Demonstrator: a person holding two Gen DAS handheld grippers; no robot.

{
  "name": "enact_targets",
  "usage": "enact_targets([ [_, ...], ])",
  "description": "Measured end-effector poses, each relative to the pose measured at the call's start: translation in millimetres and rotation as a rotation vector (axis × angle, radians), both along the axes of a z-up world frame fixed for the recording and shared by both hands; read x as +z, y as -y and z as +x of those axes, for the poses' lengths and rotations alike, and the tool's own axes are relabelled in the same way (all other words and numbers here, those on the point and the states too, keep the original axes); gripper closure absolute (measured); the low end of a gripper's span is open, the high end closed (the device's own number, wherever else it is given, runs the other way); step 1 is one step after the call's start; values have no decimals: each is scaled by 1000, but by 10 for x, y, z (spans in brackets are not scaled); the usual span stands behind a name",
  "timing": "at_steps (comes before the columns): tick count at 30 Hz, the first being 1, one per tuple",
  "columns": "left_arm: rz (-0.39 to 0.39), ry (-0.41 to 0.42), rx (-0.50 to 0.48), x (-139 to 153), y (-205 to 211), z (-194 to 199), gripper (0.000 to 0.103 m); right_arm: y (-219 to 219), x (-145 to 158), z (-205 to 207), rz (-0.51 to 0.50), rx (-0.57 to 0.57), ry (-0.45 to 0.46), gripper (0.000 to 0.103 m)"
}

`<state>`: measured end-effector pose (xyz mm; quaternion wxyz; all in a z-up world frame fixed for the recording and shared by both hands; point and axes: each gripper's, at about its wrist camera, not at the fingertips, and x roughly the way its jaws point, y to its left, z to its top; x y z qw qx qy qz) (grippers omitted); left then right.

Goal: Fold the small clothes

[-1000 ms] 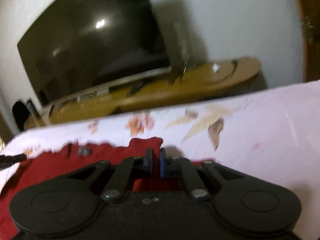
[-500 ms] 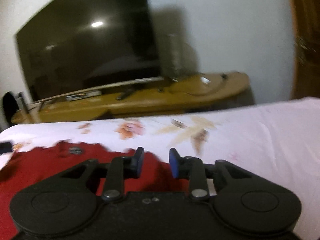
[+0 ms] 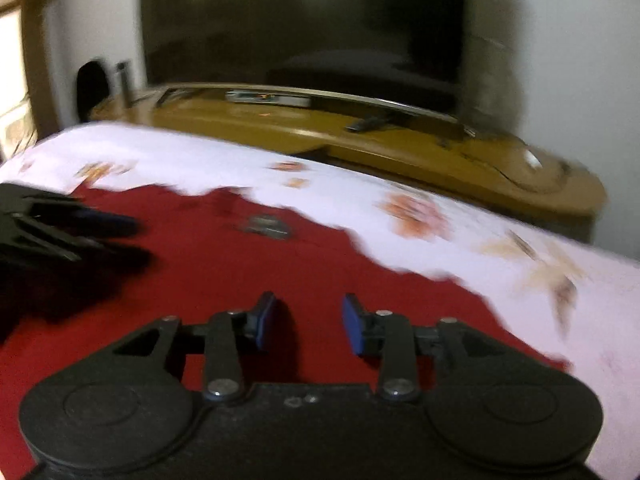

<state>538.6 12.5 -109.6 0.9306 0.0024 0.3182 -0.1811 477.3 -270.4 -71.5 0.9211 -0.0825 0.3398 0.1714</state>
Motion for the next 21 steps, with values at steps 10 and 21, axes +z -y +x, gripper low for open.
enact_targets([
  [10,14,0,36,-20,-48,52,48,549,-86,18,15,-106,27,73],
  [21,38,16,62,223,124,-292,42,289,213,-383,111,-41,85,69],
])
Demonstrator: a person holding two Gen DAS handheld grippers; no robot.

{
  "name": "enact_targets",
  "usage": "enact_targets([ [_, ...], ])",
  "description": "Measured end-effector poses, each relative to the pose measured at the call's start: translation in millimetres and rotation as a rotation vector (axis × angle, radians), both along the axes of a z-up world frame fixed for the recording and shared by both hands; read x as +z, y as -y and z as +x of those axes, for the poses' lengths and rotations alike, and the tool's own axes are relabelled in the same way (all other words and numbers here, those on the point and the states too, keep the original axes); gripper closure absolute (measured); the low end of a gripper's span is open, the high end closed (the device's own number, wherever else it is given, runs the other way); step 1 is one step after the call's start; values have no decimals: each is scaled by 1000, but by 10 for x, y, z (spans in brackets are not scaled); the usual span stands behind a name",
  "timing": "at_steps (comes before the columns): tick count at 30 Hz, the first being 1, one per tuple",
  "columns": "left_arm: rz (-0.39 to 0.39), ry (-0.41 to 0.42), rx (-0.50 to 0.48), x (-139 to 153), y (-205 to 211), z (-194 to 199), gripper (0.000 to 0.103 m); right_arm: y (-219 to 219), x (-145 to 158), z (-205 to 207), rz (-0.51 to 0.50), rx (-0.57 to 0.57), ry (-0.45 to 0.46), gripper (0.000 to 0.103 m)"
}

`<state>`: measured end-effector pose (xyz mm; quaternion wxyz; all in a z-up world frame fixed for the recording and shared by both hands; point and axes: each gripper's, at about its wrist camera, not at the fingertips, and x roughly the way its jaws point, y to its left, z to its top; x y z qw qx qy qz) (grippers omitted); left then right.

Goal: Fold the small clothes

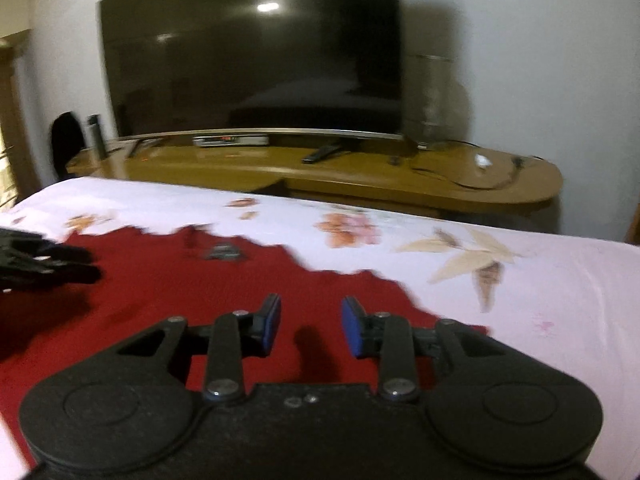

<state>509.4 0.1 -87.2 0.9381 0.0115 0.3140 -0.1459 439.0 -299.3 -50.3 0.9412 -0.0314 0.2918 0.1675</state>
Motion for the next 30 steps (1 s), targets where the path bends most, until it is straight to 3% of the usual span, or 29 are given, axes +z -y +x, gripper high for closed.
enact_targets([
  [2,-2,12,6,45,74,-96,33,-183,-1,-86,2,41,-8,69],
  [8,4,0,1,109,281,-284,33,-665,-74,-268,8,127,-41,69],
  [15,49,-45,10,-95,377,-308,32,-926,-221,-240,-26,137,-90,65],
  [24,102,-33,25,-67,252,-384,31,-748,-228,-298,-30,125,-87,64],
  [30,104,-30,82,-113,-271,-594,22,-46,-235,-402,-83,15,-91,65],
])
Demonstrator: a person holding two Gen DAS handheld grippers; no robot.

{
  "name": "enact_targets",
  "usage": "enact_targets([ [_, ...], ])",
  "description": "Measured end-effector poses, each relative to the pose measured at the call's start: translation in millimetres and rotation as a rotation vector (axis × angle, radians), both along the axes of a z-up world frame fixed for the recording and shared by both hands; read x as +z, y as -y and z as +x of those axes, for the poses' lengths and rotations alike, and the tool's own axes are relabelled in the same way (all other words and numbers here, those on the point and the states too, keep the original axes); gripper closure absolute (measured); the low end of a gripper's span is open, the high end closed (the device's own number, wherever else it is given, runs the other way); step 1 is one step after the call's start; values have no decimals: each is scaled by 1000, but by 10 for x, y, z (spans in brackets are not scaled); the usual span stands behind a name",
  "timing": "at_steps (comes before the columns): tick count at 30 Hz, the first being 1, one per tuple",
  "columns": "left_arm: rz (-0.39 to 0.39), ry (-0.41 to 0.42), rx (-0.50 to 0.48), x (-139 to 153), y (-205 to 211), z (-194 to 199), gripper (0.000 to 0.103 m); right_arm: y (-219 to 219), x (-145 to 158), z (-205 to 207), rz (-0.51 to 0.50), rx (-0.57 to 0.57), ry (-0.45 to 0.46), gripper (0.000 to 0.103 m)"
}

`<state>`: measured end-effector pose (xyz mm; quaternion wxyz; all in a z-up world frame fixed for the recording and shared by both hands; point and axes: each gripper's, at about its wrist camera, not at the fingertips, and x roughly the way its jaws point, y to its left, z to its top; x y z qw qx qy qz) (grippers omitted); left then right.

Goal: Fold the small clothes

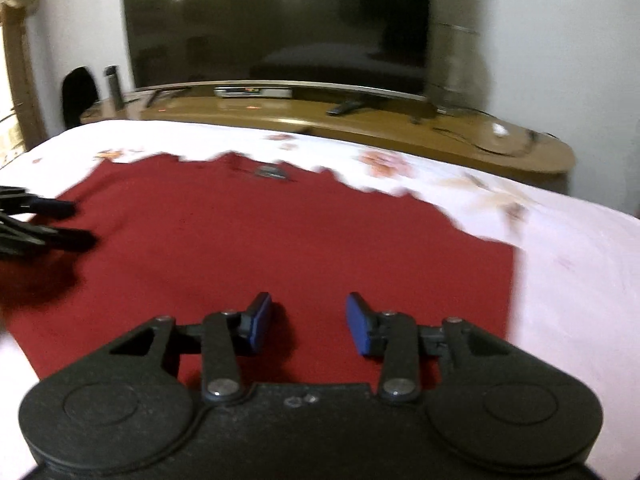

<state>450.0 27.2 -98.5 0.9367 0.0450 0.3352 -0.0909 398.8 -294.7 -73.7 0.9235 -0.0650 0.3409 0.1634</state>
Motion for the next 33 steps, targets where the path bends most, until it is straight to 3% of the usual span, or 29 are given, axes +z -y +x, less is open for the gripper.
enact_targets([
  [2,-42,-9,12,-13,-98,-7,22,186,5,-45,5,-15,0,66],
  [6,-15,-19,23,51,-40,21,22,158,17,-52,-27,-38,2,66],
  [13,-118,-2,-38,241,32,-324,22,113,235,-397,82,-41,10,64],
  [17,-61,-2,-101,145,395,-418,22,-312,122,-582,82,50,0,66],
  [20,18,-46,-87,-47,446,-438,22,-567,7,-663,38,85,-11,64],
  [21,-15,-33,-84,-76,357,-468,22,-604,-52,-663,-4,84,-21,64],
  [23,-51,-42,-62,-55,200,-496,22,-520,-103,-692,-18,77,-6,65],
  [25,-13,-38,-41,-34,99,-521,22,-346,-35,-722,-11,29,-8,65],
  [28,-33,-41,-32,-55,-55,-543,22,-21,-73,-780,-26,-24,-22,65],
  [33,-30,-27,-22,20,-119,-596,22,392,81,-994,77,-110,18,64],
])
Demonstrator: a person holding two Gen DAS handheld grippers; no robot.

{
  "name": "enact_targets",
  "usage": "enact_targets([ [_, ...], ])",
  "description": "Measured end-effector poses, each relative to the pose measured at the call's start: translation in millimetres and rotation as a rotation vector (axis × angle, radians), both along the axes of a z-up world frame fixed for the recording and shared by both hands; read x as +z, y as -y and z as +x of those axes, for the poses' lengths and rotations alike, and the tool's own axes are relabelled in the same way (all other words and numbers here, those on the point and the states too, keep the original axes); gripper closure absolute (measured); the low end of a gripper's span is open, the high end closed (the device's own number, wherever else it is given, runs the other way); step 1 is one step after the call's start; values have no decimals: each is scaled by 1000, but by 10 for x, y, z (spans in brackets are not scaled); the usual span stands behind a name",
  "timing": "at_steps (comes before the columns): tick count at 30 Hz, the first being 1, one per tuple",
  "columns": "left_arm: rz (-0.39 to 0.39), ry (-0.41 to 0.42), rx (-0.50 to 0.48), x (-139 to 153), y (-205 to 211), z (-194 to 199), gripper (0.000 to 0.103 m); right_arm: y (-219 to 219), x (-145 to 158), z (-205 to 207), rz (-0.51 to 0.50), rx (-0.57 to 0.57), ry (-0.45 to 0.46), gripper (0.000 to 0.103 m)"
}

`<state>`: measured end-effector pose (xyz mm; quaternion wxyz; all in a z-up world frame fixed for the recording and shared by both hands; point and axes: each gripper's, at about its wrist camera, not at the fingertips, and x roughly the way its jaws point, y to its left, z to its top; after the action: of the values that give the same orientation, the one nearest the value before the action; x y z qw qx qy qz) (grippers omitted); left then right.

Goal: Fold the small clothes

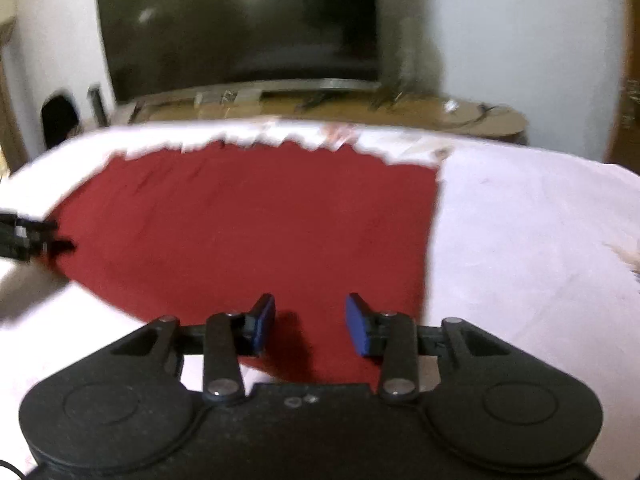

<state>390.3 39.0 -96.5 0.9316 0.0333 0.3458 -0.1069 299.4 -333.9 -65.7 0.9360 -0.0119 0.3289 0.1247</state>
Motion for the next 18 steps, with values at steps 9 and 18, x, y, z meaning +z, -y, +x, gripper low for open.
enact_targets([
  [9,1,-10,23,-72,-83,-47,22,222,-102,-4,83,-81,-51,66],
  [18,-7,16,30,102,-29,-155,22,78,-21,-50,-52,-49,-32,67],
])
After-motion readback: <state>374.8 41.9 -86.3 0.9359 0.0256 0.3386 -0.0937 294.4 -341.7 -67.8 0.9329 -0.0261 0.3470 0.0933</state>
